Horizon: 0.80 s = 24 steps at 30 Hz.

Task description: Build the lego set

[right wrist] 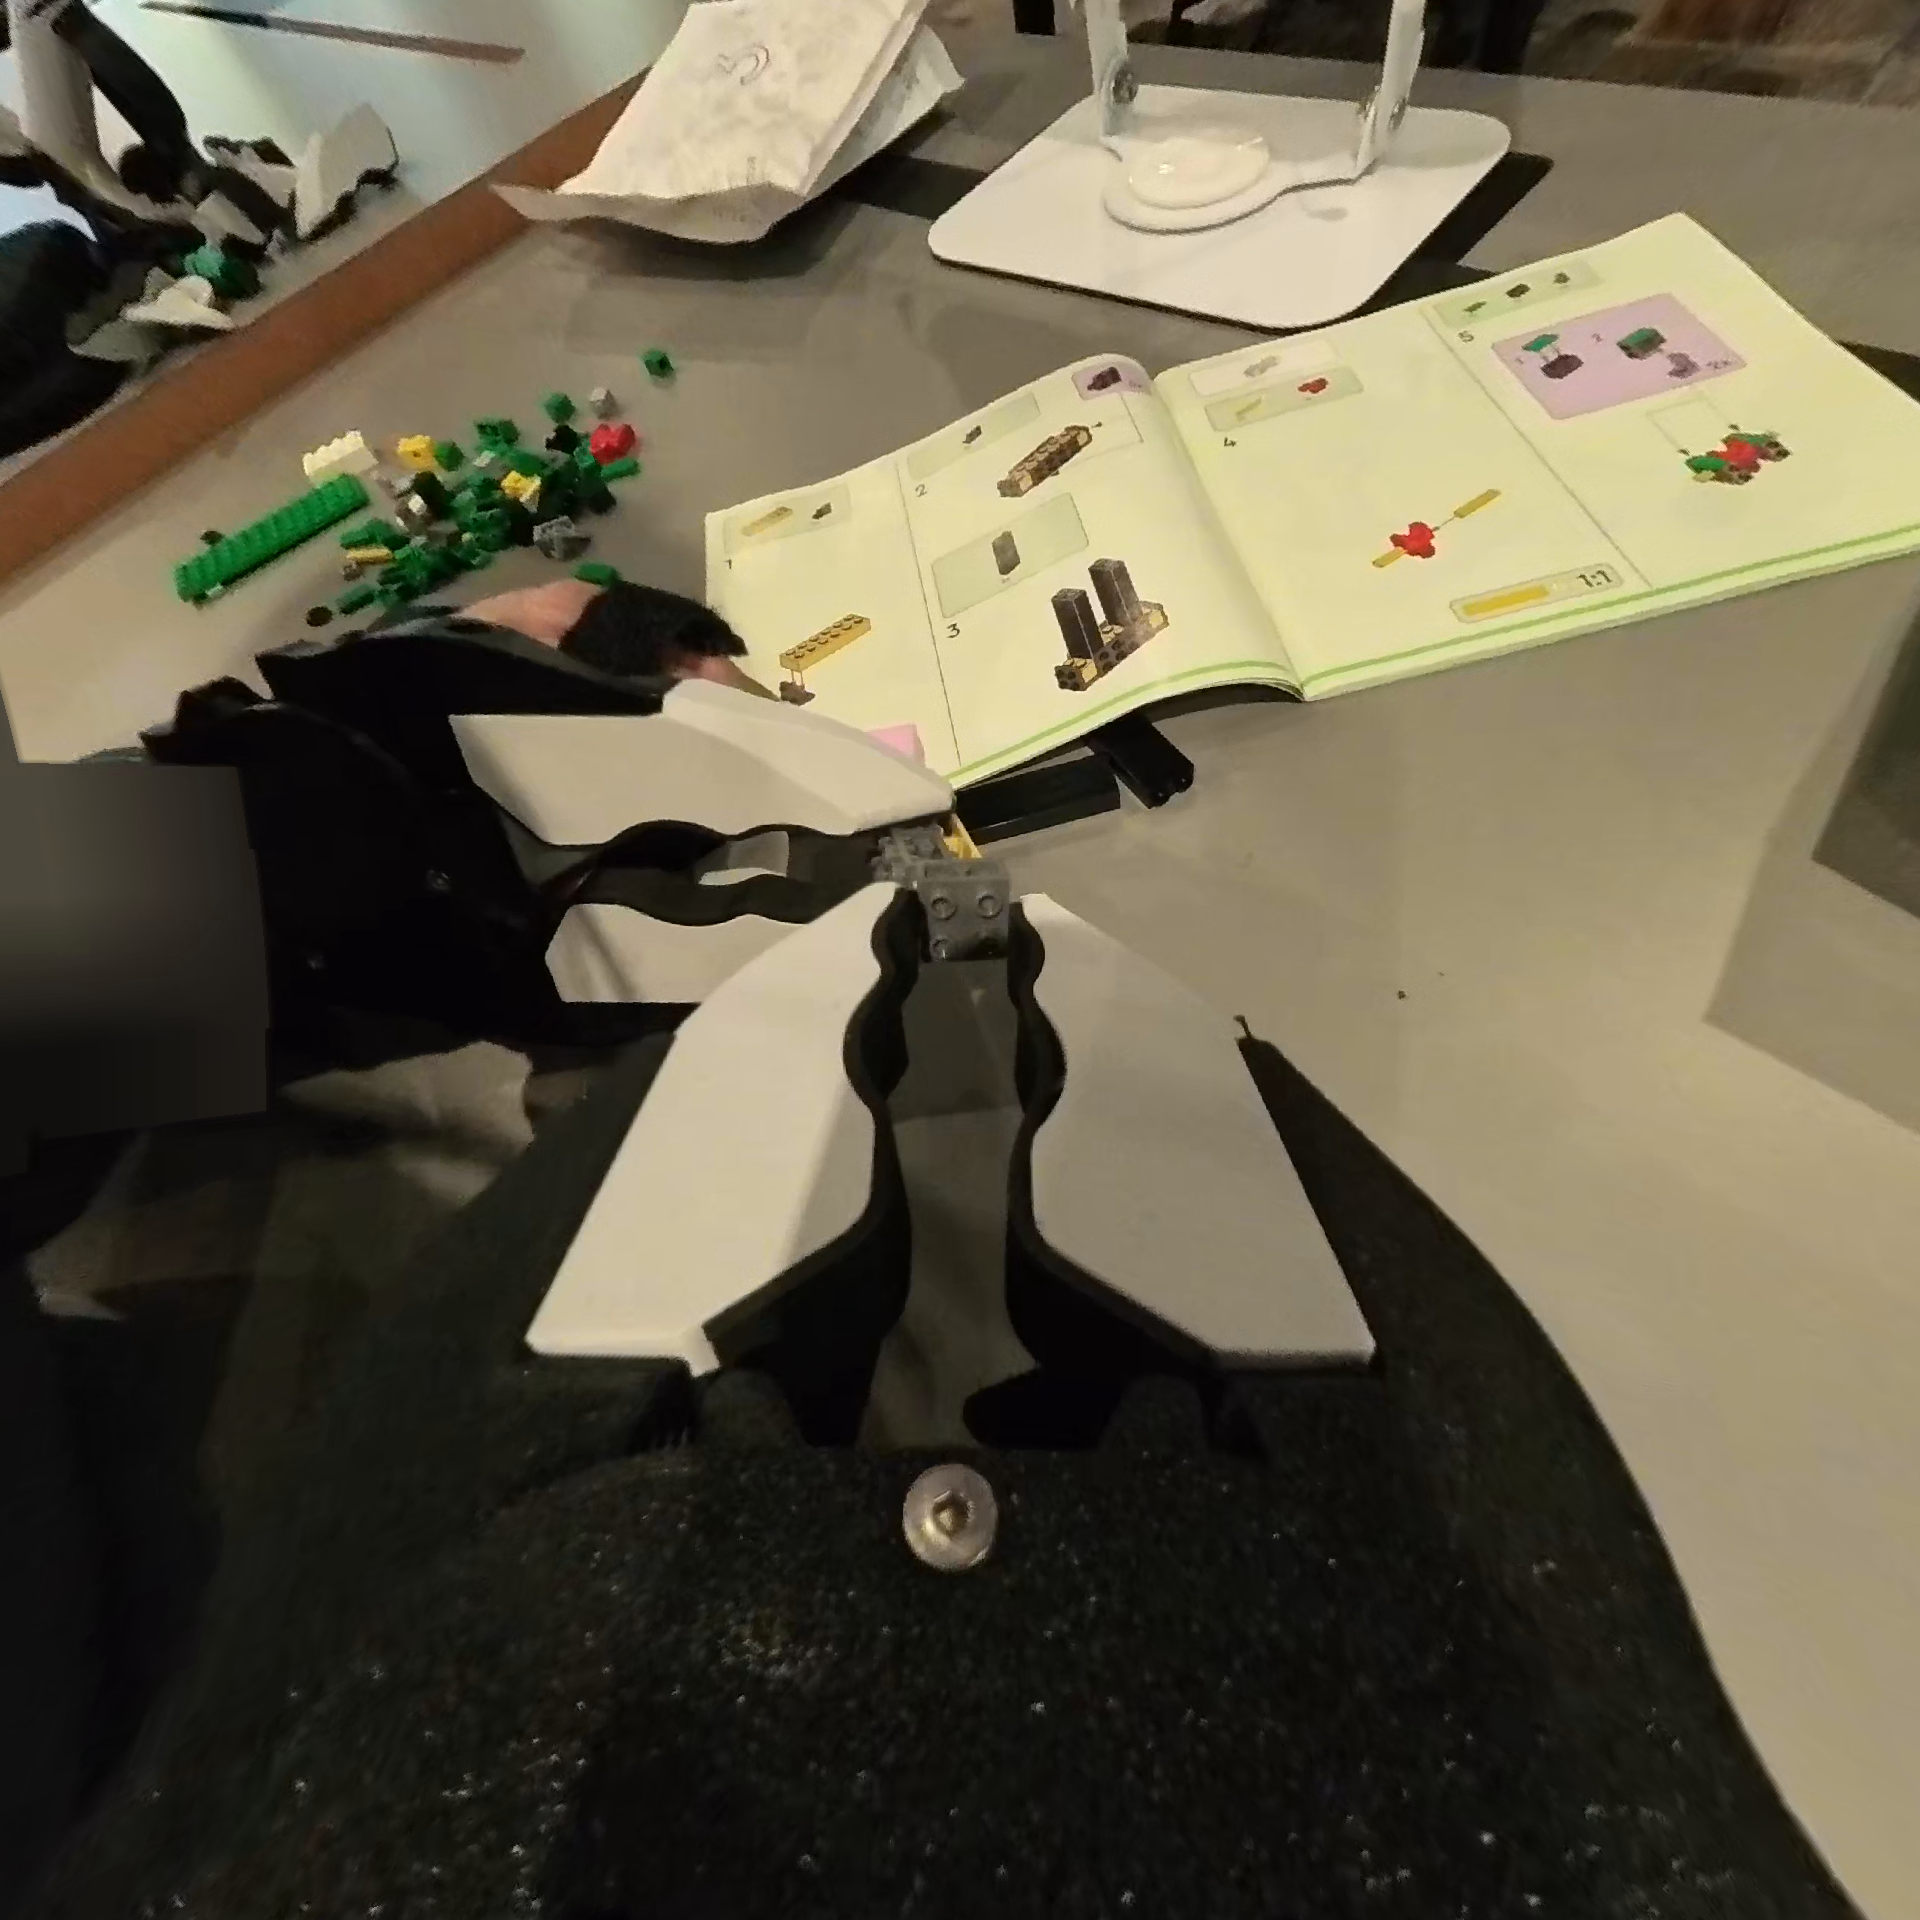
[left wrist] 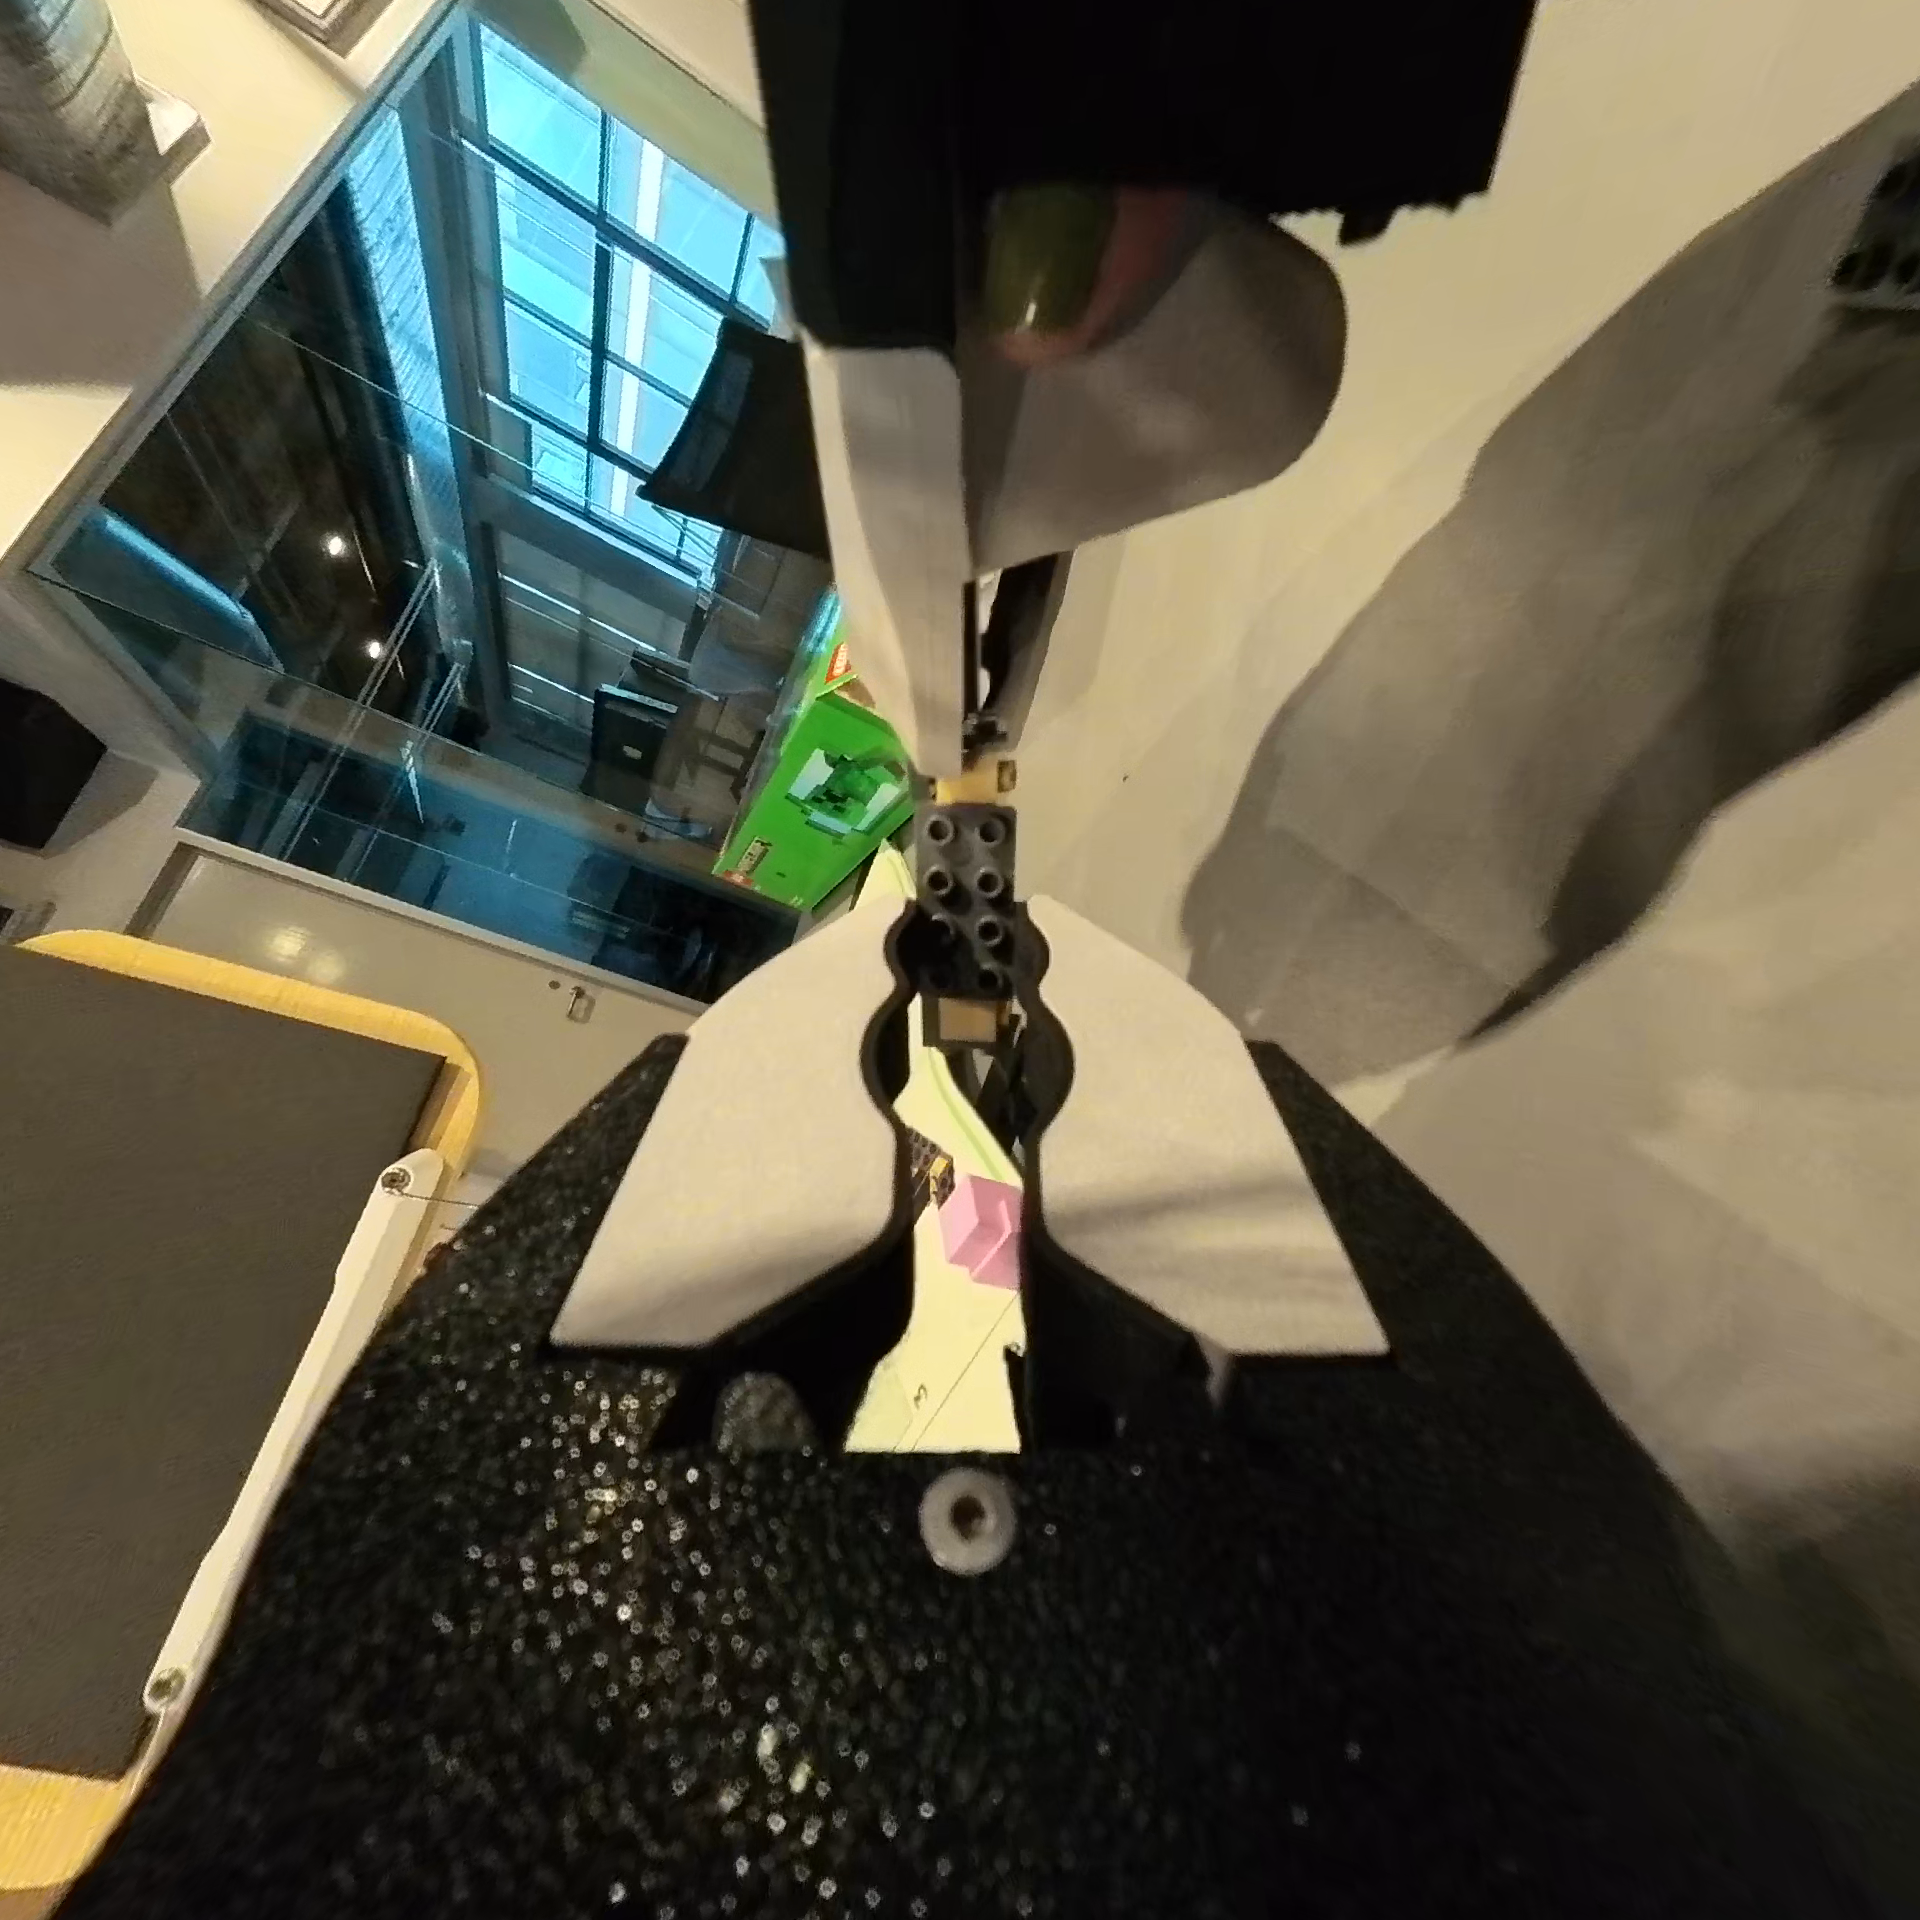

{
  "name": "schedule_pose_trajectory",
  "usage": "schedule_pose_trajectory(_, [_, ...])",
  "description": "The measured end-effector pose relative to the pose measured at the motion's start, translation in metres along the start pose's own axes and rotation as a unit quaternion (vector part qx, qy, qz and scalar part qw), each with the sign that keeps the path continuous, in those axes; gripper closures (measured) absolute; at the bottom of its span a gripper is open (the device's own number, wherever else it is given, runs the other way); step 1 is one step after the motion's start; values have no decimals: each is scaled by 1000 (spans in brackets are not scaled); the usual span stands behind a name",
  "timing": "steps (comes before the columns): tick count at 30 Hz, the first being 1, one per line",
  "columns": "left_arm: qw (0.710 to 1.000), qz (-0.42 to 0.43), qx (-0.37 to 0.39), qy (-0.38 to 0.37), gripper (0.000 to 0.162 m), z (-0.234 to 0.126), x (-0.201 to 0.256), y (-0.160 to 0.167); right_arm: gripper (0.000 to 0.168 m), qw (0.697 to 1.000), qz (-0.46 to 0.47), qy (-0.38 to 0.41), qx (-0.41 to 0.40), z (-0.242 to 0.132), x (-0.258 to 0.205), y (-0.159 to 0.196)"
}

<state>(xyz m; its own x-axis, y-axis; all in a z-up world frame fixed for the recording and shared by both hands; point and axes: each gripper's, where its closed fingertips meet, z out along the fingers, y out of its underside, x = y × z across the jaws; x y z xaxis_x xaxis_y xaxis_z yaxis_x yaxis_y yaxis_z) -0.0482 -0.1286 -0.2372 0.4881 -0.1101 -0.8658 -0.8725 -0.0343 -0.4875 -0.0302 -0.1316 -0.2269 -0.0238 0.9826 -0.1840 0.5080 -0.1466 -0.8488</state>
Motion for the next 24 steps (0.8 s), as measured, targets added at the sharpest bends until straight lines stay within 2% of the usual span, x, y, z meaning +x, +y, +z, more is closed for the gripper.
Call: schedule_pose_trajectory(24, [1000,-2,1,2,146,0,0,0,152,999,-6,-10,-34,-2,1,2])
